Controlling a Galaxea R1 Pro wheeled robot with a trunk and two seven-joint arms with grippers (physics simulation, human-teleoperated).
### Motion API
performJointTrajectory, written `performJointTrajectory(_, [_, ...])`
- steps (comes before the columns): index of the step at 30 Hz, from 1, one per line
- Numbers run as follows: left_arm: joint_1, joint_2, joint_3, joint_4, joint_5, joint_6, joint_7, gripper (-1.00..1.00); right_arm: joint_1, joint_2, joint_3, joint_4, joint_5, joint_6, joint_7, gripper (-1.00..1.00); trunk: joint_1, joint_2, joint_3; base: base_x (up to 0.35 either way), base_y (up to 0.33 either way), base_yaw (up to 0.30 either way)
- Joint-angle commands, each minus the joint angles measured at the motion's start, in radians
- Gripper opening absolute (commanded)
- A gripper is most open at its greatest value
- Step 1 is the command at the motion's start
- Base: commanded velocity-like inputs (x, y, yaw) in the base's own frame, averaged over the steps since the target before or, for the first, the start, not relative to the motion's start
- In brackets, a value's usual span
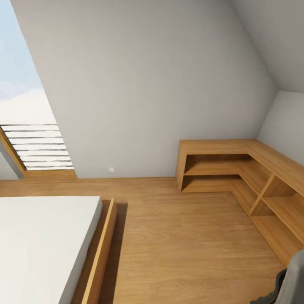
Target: In the bedroom, organize the workspace by keeping the computer under the desk, ensuring the monitor is on the desk, placing the keyboard on the desk next to the monitor, placing the mouse on the desk next to the keyboard, moving the folder from the swivel chair onto the desk next to the mouse, stacking the notebook on top of the folder with the pen on top of the notebook, and positioning the swivel chair next to the desk.
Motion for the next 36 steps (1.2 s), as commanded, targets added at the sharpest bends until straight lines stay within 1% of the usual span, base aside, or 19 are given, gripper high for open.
performJointTrajectory(1, [0.0,0.0,-0.008,0.0,-0.001,-0.002,0.01,1.0,-0.001,0.0,0.008,0.001,-0.006,-0.002,-0.005,1.0,0.001,-0.001,-0.001,0.321,0.0,0.0])
performJointTrajectory(27, [0.0,0.0,-0.008,0.0,-0.001,-0.002,0.01,1.0,-0.001,-0.001,0.008,0.001,-0.006,-0.002,-0.005,1.0,0.001,-0.001,-0.001,0.324,0.0,0.0])
performJointTrajectory(36, [0.0,0.0,-0.008,0.001,-0.001,0.0,0.01,1.0,-0.001,-0.001,0.008,0.001,-0.006,-0.001,-0.005,1.0,0.001,-0.001,-0.001,0.327,0.009,-0.09])
